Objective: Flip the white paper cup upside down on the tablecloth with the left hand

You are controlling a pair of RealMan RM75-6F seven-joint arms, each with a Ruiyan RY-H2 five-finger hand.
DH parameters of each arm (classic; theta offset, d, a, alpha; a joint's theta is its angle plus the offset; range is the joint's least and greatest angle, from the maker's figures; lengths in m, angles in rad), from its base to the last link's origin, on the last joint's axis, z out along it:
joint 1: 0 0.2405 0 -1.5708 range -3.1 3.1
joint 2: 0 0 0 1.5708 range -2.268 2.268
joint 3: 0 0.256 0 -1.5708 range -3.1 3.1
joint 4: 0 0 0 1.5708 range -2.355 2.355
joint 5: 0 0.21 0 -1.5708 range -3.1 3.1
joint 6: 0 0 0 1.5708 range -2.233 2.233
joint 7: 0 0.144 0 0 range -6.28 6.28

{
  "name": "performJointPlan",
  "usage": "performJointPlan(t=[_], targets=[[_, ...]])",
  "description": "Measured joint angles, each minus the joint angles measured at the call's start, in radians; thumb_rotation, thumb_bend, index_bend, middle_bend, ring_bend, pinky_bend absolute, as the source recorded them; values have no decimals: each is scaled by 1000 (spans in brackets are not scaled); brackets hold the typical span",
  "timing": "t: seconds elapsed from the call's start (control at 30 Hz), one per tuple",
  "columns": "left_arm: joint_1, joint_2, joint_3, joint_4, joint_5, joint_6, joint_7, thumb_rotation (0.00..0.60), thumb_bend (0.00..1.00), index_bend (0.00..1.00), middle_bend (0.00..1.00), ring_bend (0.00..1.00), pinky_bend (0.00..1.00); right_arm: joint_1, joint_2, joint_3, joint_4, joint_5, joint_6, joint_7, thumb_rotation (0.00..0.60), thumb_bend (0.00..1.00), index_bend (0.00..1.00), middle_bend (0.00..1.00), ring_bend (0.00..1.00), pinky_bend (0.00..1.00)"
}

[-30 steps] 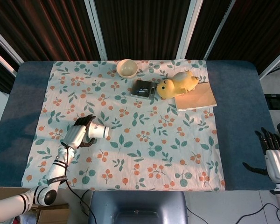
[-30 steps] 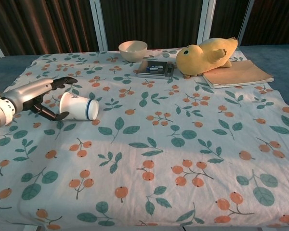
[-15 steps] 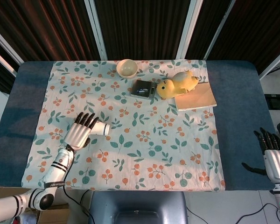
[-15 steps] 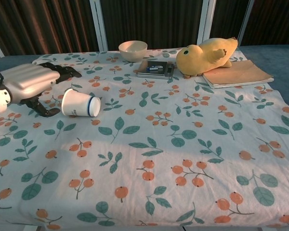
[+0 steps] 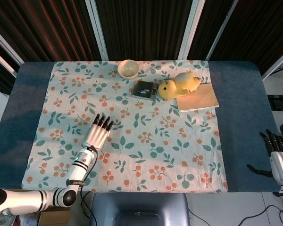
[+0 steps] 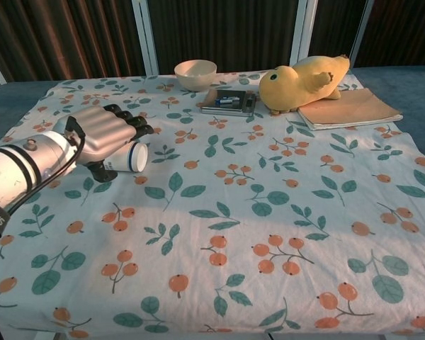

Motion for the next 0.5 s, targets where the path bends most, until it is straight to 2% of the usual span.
performJointPlan(t=[0.27,0.37,0.47,0.5], targets=[[-29,-17,2,51,-63,-5,20,600,331,0,8,0,0,1,1,1,-1,1,-1,3,533,0,0,0,0,0],[-37,-24,7,62,-67,-6,19,600,331,7,81,0,0,0,2,1,-2,1,-1,3,533,0,0,0,0,0],[-43,-33,14,75,-56,-3,15,600,344,109,182,0,0,-1,3,1,0,2,-1,6,534,0,0,0,0,0],[-43,-35,16,79,-48,0,12,600,356,177,236,6,0,-2,3,1,1,3,-1,7,533,0,0,0,0,0]])
